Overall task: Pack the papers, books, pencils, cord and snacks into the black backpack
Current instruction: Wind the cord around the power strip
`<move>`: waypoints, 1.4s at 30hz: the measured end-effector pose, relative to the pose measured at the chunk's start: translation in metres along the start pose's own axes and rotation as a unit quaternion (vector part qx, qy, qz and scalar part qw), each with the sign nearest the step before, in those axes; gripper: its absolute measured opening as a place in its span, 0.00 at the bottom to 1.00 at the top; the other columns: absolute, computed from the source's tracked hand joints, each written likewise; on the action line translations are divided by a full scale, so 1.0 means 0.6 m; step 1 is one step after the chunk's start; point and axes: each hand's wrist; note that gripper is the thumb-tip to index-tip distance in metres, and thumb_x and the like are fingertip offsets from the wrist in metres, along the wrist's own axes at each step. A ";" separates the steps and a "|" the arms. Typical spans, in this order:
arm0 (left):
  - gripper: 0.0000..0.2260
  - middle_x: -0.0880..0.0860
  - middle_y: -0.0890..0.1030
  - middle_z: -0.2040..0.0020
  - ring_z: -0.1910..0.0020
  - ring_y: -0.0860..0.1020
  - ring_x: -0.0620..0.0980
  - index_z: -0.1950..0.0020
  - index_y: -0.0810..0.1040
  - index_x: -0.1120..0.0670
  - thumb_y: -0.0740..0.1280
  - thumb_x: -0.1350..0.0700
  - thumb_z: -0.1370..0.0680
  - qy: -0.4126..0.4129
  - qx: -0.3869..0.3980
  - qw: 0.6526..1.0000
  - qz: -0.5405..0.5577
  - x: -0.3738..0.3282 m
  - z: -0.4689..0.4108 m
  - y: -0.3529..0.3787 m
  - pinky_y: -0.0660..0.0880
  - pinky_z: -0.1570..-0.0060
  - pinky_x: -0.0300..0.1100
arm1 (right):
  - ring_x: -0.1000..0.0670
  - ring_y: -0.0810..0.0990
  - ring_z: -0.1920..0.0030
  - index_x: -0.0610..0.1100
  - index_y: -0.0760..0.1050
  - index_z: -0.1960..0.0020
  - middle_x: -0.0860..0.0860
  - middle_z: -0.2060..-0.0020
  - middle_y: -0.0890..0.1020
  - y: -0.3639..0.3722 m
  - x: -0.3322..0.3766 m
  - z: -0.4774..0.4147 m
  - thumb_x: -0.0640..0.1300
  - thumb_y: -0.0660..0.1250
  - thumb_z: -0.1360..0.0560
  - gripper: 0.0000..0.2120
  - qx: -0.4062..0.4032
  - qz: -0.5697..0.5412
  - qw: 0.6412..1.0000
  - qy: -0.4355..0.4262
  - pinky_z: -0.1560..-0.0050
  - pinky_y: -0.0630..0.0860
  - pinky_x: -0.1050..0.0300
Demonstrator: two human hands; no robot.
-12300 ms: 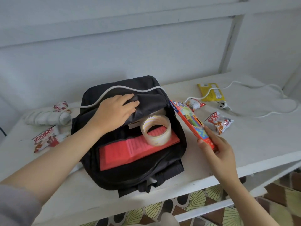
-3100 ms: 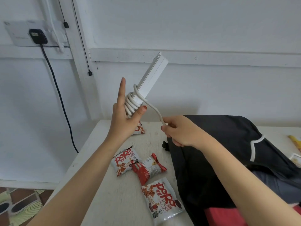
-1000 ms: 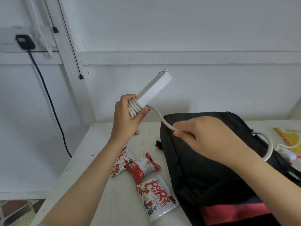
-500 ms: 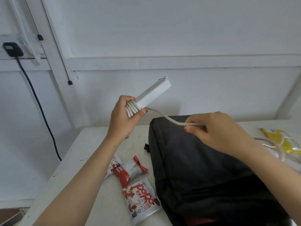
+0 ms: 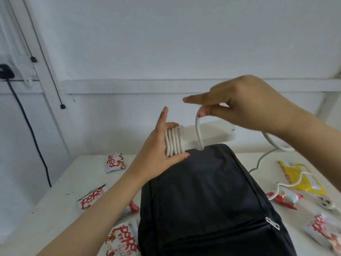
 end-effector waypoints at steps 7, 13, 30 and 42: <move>0.45 0.51 0.70 0.35 0.36 0.71 0.50 0.31 0.43 0.28 0.74 0.48 0.33 0.129 -0.094 0.985 0.063 -0.083 0.019 0.023 0.72 0.38 0.49 | 0.55 0.68 0.74 0.52 0.82 0.47 0.49 0.74 0.76 -0.020 -0.098 0.011 0.51 0.70 0.33 0.15 0.081 -0.345 0.918 0.178 0.71 0.67 0.68; 0.42 0.53 0.72 0.38 0.39 0.73 0.51 0.29 0.51 0.35 0.74 0.56 0.32 0.122 -0.207 0.962 0.128 -0.109 0.005 0.056 0.72 0.43 0.36 | 0.55 0.67 0.71 0.58 0.84 0.54 0.44 0.64 0.73 0.052 -0.117 0.070 0.49 0.70 0.33 0.09 0.041 -0.577 0.786 0.218 0.69 0.60 0.62; 0.32 0.51 0.67 0.40 0.43 0.70 0.39 0.28 0.59 0.40 0.70 0.49 0.28 0.010 -0.259 0.964 -0.057 -0.097 -0.036 0.119 0.69 0.48 0.24 | 0.58 0.71 0.72 0.65 0.77 0.63 0.54 0.74 0.73 0.090 -0.058 0.149 0.55 0.59 0.23 0.13 -0.003 -0.364 0.880 0.306 0.59 0.70 0.58; 0.30 0.50 0.63 0.37 0.38 0.69 0.47 0.29 0.59 0.40 0.68 0.47 0.28 0.007 -0.222 0.969 -0.112 -0.088 -0.028 0.153 0.74 0.43 0.40 | 0.58 0.64 0.78 0.43 0.75 0.69 0.54 0.78 0.67 0.116 -0.028 0.158 0.51 0.62 0.22 0.20 -0.113 -0.494 0.743 0.436 0.72 0.63 0.69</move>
Point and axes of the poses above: each hand's wrist, its own z-axis away from the middle knuckle, its own y-axis out of the palm, x = y × z
